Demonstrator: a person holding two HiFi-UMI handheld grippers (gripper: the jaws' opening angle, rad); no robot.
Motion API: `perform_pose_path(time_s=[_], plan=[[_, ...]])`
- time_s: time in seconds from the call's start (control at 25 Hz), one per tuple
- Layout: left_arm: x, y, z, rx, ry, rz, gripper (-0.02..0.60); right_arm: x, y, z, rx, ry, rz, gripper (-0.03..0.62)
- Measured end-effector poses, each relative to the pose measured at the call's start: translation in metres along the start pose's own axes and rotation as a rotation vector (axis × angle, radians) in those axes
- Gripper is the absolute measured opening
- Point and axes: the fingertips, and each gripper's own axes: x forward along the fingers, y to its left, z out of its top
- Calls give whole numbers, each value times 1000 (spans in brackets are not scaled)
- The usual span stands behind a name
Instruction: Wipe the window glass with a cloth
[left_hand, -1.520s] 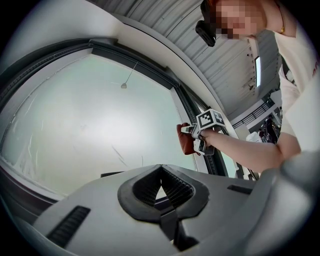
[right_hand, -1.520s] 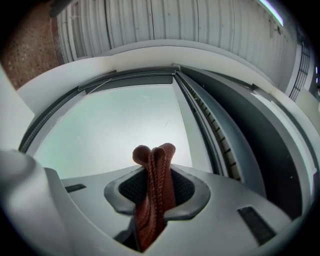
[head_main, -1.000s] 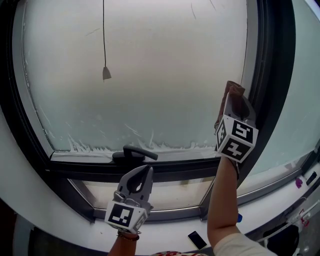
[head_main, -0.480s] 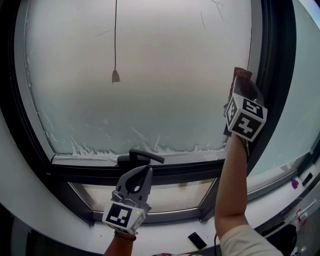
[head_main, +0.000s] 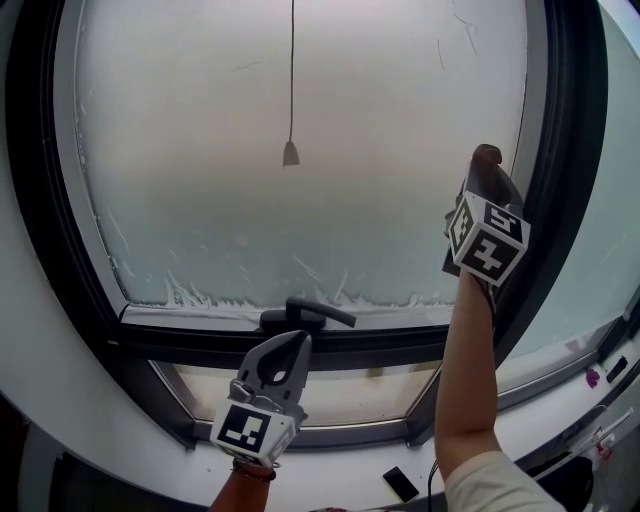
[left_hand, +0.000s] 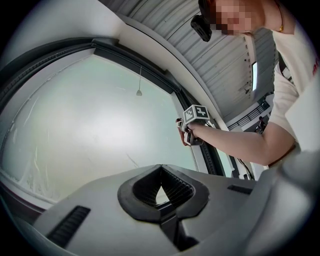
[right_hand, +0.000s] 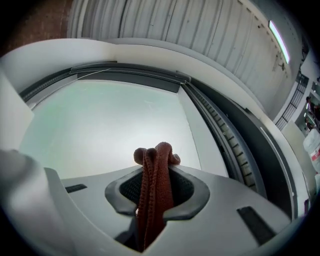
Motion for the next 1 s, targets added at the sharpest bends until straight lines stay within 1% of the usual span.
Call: perform_pose_path(time_s=[0.12,0.36,0.44,0.52,0.56,0.64,0.68,0.8,1.0], plan=[[-12,17,4,-17,-1,39,20,-3,28,7,-34,-19,22,101],[-43,50,6,6,13,93,20,-10,86,26,15,-52,97,101],[-52,59,6,2,14,110,20,-13,107,31,37,-61,129,101],[-61,68,8,-2,11,126,20,-16,126,35,49,-71,147,101],[-66,73,7,10,15,133,20,-18,134,37,51,-75,151,101],[-76,82,6,42,27,143,20,-21,148,39,59,-80,160,101],[-80,86,7,45,27,146,20,-23,154,40,65,-80,165,101],[-91,93,13,20,11,159,20,-27,169,44,82,-80,180,101],[-108,105,21,32,6,174,20,-32,196,49,105,-76,210,101]])
